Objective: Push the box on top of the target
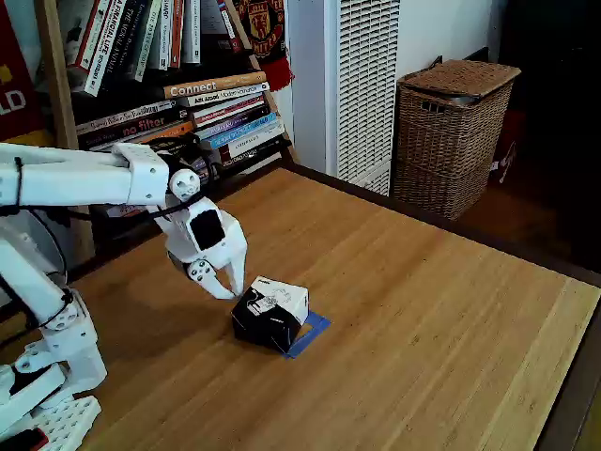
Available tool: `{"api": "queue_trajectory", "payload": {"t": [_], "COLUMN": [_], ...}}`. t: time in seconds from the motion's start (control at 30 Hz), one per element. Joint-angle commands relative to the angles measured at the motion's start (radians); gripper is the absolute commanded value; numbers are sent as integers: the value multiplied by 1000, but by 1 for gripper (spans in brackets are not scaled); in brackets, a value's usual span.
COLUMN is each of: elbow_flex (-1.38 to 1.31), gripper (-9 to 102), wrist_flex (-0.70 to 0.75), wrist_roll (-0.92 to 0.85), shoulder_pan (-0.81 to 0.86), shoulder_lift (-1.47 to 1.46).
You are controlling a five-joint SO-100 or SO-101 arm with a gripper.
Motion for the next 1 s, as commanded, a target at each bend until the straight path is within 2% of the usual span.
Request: {"api": "queue_trajectory", "payload": {"t": [0.0,0.97], "elbow_flex": [-41,-80], "gripper": [0,0], "wrist_flex": [-32,-95], "wrist_roll": [5,5], "shoulder_pan": [-5,-3], "shoulder_lift": [-18,-67]}}
